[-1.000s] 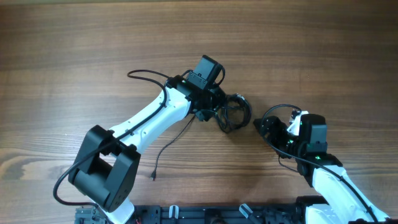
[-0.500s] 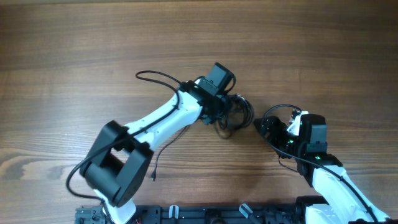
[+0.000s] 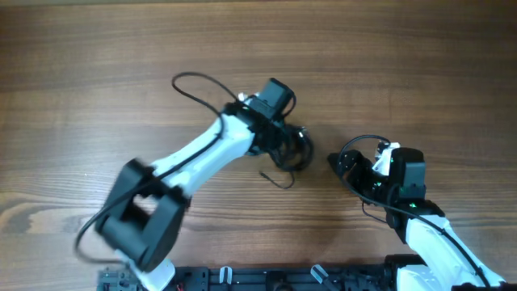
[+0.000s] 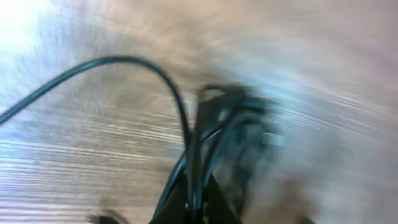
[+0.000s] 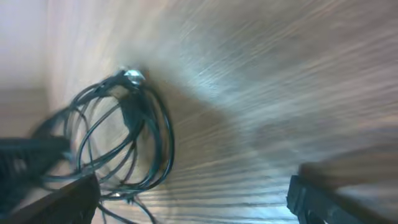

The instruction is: Untangle cables

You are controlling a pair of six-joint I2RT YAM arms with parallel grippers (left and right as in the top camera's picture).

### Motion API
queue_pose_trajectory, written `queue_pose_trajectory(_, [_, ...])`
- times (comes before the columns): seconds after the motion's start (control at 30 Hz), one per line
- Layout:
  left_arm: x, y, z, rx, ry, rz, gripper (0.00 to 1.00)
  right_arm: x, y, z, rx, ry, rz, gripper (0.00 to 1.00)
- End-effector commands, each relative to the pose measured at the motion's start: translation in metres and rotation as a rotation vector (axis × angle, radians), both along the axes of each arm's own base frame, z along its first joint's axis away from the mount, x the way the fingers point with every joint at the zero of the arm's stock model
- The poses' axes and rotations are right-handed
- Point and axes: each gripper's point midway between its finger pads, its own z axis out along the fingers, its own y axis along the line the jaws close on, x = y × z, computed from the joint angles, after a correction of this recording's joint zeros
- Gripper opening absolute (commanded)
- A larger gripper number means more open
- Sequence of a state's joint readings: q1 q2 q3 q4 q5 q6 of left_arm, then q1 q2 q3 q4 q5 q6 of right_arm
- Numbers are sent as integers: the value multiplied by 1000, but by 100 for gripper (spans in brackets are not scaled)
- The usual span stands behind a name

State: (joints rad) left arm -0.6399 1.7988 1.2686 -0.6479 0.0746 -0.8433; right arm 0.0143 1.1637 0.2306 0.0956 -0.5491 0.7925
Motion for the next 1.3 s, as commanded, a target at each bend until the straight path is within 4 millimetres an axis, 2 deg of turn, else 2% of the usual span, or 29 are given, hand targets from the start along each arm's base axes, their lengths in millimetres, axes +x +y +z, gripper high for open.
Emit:
queue_pose_trajectory(0.0, [-7,-13,92,-121,-246,-306,4,-6,38,38,170,-181,247,100])
queue_pose_trajectory(0.07, [-17,-15,124,-164,-330,-390,4,-4,50,66,234,-305,336,100])
queue_pose_trajectory(0.13, [-26,-14,151,-195,-404,-446,4,-2,54,82,278,-357,359,100])
queue_pose_trajectory(0.2, [-32,-12,170,-208,-460,-480,4,1,54,88,295,-364,344,100])
queue_pose_trajectory(0.27, [-36,-11,179,-206,-497,-514,4,2,54,90,297,-372,344,100])
queue_pose_trajectory(0.37, [-40,-7,176,-176,-501,-561,5,0,56,91,284,-399,370,100])
queue_pose_trajectory(0.53, [-46,-3,157,-129,-443,-607,4,-13,64,100,258,-527,520,96])
queue_pose_trajectory(0.63, [-46,-3,152,-111,-437,-634,4,-15,66,104,253,-568,556,86])
queue_pose_trajectory(0.67, [-45,-4,150,-106,-440,-645,4,-15,67,110,250,-605,569,81])
queue_pose_trajectory(0.77, [-44,-8,146,-114,-431,-651,5,-11,67,122,235,-679,579,80])
queue_pose_trajectory(0.9, [-52,-24,135,-198,-368,-702,5,-4,65,135,201,-769,562,79])
queue_pose_trajectory(1.0, [-62,-36,132,-286,-321,-744,4,7,59,130,167,-747,496,77])
queue_pose_trajectory(1.07, [-66,-45,136,-355,-295,-740,4,15,53,119,146,-688,424,77])
queue_pose_trajectory(1.27, [-74,-68,166,-542,-308,-755,4,34,18,62,15,-418,155,80])
